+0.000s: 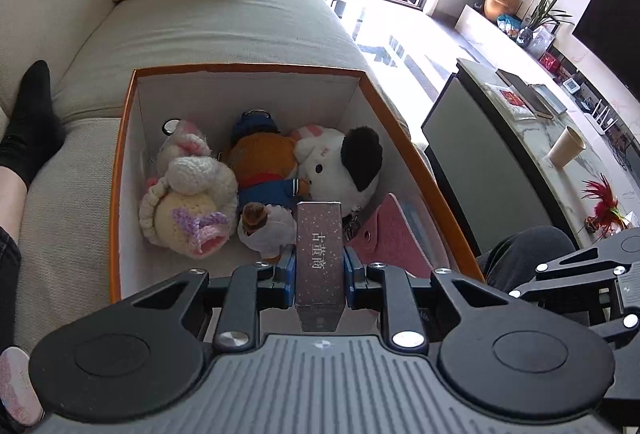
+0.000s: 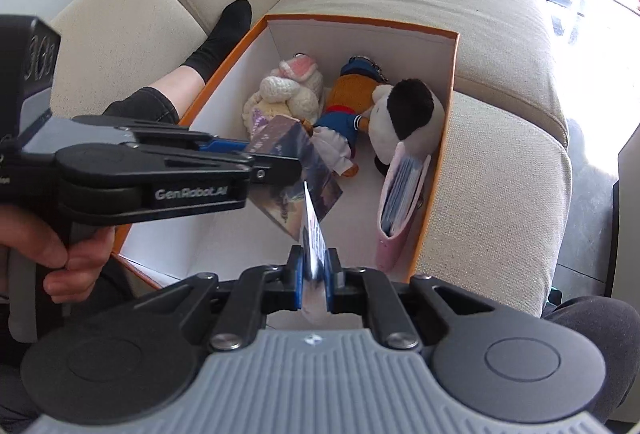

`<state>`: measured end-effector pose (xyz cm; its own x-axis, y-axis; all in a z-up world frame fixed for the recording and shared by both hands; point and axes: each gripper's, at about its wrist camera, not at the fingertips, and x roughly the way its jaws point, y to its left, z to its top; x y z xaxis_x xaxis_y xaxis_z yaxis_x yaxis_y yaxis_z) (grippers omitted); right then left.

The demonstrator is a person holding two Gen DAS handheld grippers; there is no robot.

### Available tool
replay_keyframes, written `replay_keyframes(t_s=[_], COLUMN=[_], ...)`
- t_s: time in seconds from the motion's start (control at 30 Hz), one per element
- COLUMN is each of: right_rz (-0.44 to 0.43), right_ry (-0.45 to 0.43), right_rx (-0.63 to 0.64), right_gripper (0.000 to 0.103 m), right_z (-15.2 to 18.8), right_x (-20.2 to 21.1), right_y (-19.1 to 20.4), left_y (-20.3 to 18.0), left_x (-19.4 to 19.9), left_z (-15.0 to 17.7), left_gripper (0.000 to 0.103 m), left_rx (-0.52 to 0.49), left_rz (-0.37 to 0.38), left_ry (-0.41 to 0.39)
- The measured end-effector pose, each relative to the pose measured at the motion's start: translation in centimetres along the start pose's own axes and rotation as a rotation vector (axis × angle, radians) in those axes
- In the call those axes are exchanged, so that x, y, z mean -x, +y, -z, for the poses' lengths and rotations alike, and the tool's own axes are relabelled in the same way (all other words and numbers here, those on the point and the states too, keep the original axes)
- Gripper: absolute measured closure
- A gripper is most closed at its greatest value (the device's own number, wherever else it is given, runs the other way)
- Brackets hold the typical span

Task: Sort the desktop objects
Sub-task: 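Lower the brown box into the orange box and open the left gripper while the right gripper carries the tube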

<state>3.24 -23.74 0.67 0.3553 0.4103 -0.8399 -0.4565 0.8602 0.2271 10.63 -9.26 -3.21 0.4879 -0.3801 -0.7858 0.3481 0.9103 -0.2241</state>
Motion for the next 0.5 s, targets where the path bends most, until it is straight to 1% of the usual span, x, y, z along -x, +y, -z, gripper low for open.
replay_keyframes(t_s=[0.23,0.4,0.5], right_rz=[-0.009,-0.001,-0.004], right_ry=[0.067,0.088,0.086], right_rx=[0.043,0.046,0.041], right_gripper=[0.093,0.092,0.093], right_z=[0.4,0.8,0.7], right_x=[-0.8,-1.4,-1.3], right_y=[-1.0,-1.5,-1.7], left_y=[-0.3,-0.7,-1.0], left_x=[-3.0,-4.1,-4.2], left_z=[-0.6,-0.4,-0.5], left_gripper=[0.077,0.077,0.077], left_rx=[0.026,0.057,0.054], left_rz=[0.016,0.025,0.028], left_ry=[0.046,0.069,0.075])
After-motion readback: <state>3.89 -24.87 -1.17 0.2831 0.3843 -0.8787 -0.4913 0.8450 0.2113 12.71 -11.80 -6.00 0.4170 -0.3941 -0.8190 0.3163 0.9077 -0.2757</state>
